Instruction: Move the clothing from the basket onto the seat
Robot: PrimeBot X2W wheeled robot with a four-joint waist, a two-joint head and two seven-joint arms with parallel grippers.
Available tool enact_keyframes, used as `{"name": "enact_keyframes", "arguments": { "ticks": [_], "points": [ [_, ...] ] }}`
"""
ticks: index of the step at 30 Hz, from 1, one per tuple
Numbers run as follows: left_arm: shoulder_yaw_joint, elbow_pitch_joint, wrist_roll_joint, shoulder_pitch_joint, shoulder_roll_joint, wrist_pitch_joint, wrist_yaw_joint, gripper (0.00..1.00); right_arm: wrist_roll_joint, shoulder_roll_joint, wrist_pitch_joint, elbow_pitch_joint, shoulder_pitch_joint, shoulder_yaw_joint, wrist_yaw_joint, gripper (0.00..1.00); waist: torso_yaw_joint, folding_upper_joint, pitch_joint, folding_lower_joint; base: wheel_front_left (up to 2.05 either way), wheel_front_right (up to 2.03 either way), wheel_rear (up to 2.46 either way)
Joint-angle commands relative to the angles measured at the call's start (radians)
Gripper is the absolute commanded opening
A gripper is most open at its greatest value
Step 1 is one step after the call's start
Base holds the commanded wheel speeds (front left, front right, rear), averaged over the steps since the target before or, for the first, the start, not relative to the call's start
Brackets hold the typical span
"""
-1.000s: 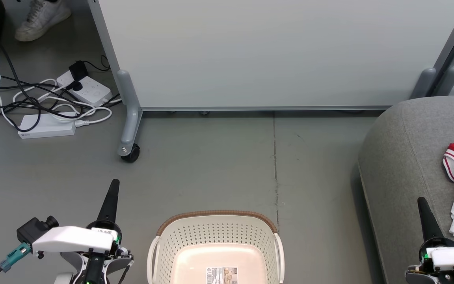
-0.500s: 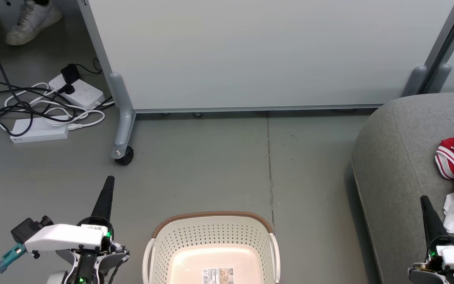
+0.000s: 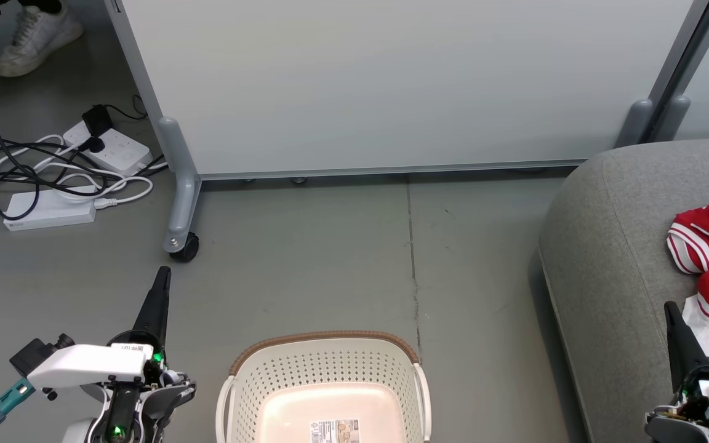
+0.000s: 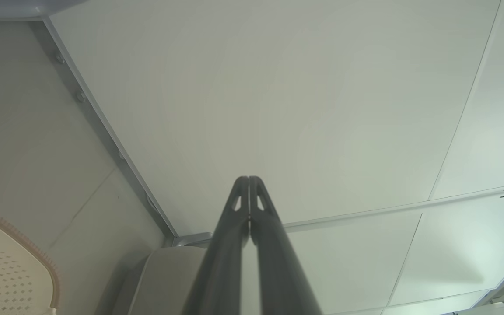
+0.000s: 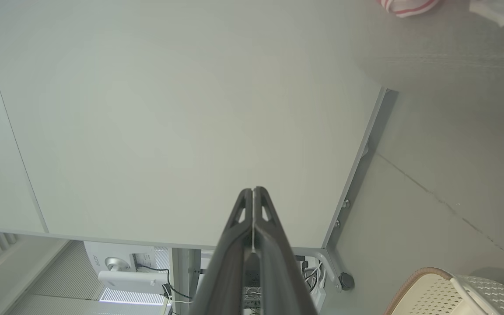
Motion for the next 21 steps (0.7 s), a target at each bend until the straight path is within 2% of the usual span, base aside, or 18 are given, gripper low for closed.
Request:
{"name": "enact_keyframes", "arguments": {
  "ticks": [1, 16, 21],
  "points": [
    [0.007, -0.005, -0.012, -0.021, 0.005, 0.003, -0.009, 0.0, 0.015, -0.009, 0.006, -0.007, 0.006, -0.002, 0.0, 0.0, -0.001, 0.0, 0.0, 0.0, 0.0, 0.0, 0.0],
    [0.031, -0.007, -0.11, -0.028, 0.005, 0.035, -0.009, 0.0, 0.131, -0.012, 0.03, -0.018, 0.009, -0.017, 0.0, 0.0, -0.027, 0.0, -0.002, 0.0, 0.0, 0.0, 0.0],
    [0.031, -0.007, -0.104, -0.028, 0.004, 0.035, -0.008, 0.0, 0.13, -0.012, 0.029, -0.018, 0.01, -0.016, 0.0, 0.0, -0.028, 0.0, -0.002, 0.0, 0.0, 0.0, 0.0]
  ]
}}
